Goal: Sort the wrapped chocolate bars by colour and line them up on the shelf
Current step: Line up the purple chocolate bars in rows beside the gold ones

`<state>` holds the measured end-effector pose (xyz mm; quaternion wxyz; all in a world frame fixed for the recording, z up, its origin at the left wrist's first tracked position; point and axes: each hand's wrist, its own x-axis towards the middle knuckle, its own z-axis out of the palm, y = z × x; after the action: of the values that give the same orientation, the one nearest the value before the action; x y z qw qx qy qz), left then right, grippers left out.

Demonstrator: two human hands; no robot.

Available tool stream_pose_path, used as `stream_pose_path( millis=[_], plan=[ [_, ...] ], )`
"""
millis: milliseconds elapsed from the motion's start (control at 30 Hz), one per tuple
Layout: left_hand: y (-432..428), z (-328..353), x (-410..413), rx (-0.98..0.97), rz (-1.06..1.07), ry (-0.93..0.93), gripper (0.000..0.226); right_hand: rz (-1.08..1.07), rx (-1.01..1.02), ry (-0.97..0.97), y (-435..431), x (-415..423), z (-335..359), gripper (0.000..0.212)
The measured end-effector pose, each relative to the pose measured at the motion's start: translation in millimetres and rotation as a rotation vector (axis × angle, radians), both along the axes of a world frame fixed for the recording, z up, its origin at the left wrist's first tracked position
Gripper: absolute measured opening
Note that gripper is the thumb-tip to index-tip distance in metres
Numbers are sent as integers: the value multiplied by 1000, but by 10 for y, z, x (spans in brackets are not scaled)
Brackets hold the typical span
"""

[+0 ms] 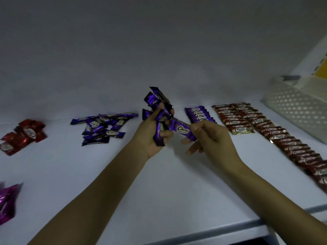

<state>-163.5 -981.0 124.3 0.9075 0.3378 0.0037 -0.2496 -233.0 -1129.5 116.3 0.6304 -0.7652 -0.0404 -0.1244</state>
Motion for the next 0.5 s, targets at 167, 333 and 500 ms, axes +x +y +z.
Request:
stream_pose_path(
  millis=[167, 333, 500],
  plan=[
    [-102, -120, 12, 48, -120, 39, 17, -66, -15, 116, -491, -98, -64, 23],
    [-266, -183, -25, 20, -183, 7, 20, 1, -627, -47, -886, -199, -209, 15],
    [-337, -268, 7, -28, -208, 6, 21, -23, -712, -95, -1042, -276, -253, 14]
  ],
)
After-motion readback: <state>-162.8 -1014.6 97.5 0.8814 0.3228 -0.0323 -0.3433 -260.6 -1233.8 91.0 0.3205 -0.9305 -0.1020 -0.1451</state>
